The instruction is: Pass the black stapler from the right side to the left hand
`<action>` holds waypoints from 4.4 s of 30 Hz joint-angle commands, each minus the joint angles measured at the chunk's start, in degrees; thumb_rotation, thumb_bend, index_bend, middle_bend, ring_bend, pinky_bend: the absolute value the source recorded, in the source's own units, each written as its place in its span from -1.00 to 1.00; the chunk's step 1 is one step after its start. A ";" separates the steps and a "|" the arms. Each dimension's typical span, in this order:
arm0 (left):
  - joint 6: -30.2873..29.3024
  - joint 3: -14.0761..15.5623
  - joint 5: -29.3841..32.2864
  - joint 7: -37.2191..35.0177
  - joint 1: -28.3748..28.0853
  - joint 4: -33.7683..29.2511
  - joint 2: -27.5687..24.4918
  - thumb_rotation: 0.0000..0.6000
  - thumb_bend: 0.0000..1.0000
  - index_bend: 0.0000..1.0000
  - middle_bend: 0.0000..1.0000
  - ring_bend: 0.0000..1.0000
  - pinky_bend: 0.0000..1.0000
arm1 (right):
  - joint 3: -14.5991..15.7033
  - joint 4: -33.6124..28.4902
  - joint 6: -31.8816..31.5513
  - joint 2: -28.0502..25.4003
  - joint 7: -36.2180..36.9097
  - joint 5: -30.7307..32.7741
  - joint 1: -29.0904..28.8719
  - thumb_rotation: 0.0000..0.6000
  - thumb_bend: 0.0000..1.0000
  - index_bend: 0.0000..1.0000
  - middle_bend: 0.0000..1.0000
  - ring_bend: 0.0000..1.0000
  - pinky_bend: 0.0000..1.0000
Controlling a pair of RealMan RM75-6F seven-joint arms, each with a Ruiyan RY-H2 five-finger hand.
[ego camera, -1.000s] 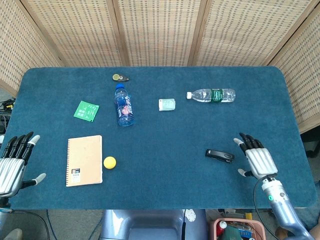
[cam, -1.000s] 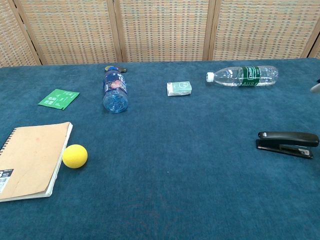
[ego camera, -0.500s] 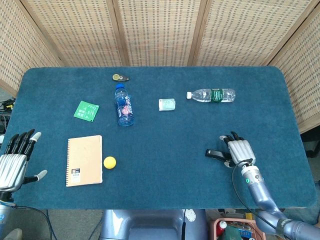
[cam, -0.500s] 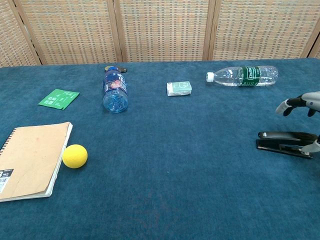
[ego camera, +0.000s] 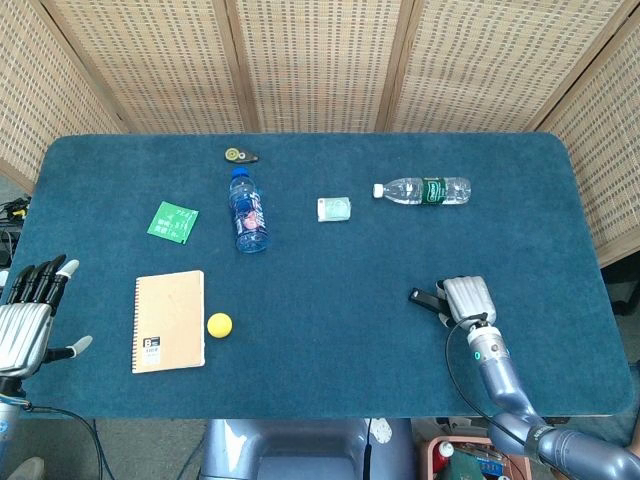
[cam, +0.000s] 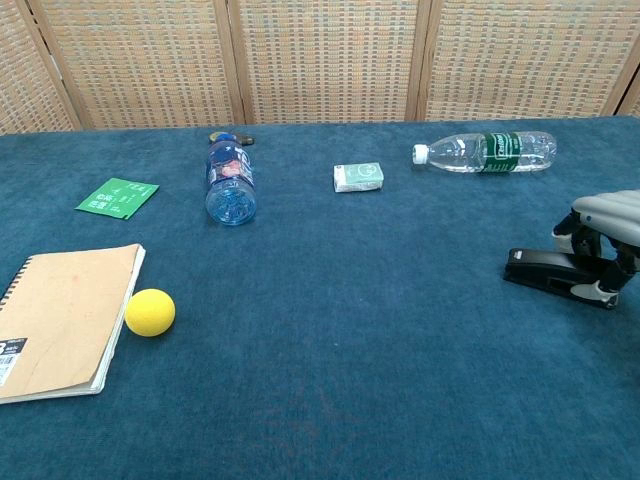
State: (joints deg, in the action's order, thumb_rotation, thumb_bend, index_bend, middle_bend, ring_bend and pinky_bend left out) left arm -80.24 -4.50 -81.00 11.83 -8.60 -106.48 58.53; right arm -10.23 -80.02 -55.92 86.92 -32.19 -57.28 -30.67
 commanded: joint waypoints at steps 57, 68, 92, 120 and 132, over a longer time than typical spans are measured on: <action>6.92 -0.94 5.75 -7.91 -3.26 0.38 -4.23 1.00 -1.00 -1.00 -1.00 -1.00 -1.00 | -2.53 -12.09 -6.60 8.60 -19.86 20.73 -29.51 1.00 -1.00 -0.97 -1.00 -1.00 -0.64; 8.53 -1.01 0.96 -10.58 -5.83 3.19 -1.97 1.00 -1.00 -1.00 -1.00 -1.00 -1.00 | 17.32 -19.58 -27.60 -13.51 4.31 -14.60 -5.35 1.00 -1.00 -0.97 -1.00 -1.00 -0.75; 23.65 -9.38 25.90 17.43 -31.13 5.24 25.21 1.00 -1.00 -1.00 -1.00 -1.00 -1.00 | 19.89 -6.72 -46.61 -17.93 26.33 -25.71 16.78 1.00 -1.00 -1.00 -1.00 -1.00 -0.78; 15.07 -18.58 41.43 24.72 -48.19 42.28 64.15 1.00 -0.20 0.40 0.14 -0.12 0.06 | 12.28 -6.36 -39.81 -20.37 32.41 -26.48 20.34 1.00 -1.00 -0.97 -1.00 -1.00 -0.77; 13.45 -18.85 39.22 25.77 -45.60 37.10 60.57 1.00 0.01 0.44 0.18 -0.08 0.14 | 10.55 -6.78 -38.74 -20.52 32.39 -28.29 21.73 1.00 -1.00 -0.97 -1.00 -1.00 -0.78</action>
State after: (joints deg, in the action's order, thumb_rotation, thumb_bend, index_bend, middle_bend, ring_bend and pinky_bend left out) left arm -66.85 -23.86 -40.92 37.32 -55.11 -67.03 120.94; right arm 0.34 -86.78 -94.68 66.42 0.18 -85.55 -8.95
